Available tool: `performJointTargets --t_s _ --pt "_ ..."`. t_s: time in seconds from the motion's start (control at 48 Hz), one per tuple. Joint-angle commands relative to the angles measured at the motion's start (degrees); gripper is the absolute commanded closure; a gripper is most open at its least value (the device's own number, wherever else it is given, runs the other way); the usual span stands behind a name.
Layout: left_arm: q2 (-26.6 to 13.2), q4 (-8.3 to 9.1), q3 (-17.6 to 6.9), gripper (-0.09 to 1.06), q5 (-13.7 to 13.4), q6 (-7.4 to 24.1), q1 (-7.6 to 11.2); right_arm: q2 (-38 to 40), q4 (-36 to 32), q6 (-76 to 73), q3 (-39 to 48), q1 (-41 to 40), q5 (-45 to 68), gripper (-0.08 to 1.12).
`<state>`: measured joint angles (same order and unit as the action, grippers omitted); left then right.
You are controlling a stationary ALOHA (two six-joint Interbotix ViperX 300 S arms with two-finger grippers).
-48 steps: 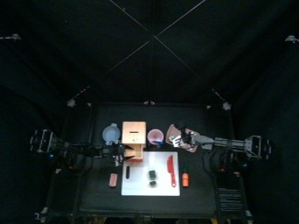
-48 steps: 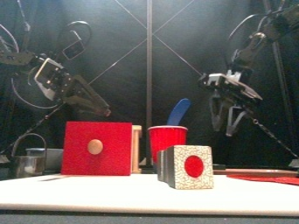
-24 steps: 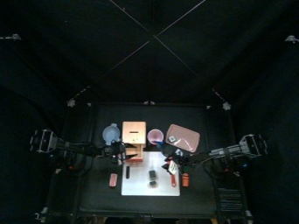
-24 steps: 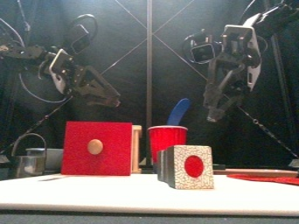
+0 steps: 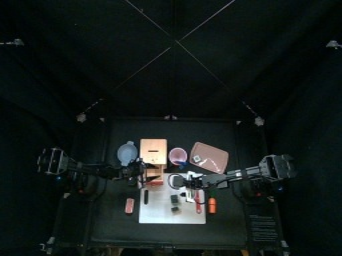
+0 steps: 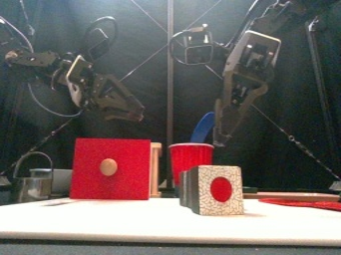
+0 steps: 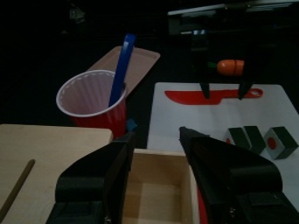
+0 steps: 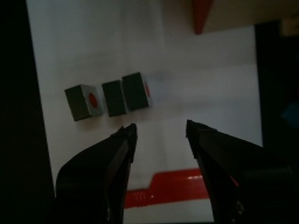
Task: Place sushi on board then cut the sushi with the knife then place the pieces on the plate
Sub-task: Place the 4 sushi pieces on the plate
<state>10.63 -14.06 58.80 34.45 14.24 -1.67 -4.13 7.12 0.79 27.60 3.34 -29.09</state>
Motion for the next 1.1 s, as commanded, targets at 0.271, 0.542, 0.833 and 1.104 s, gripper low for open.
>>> performJointTargets --t_s 0.271,0.542,0.833,1.104 --pt "0.62 0.00 -0.53 0.14 0.44 0.09 -0.18 -2.37 1.76 3.60 -3.87 -0.53 -1.14 0.21" --pt "0.53 -0.53 -0.18 0.14 0.44 0.00 -0.09 -3.60 1.76 3.60 -4.31 -0.53 -0.97 0.21" --pt "0.53 -1.67 0.44 0.14 0.35 0.00 -0.09 -4.83 1.85 3.60 -4.92 -0.53 -0.88 0.21" --pt "0.53 -2.20 0.79 0.14 0.35 0.00 -0.09 -6.86 1.32 3.69 -6.50 -0.35 -0.88 0.21"
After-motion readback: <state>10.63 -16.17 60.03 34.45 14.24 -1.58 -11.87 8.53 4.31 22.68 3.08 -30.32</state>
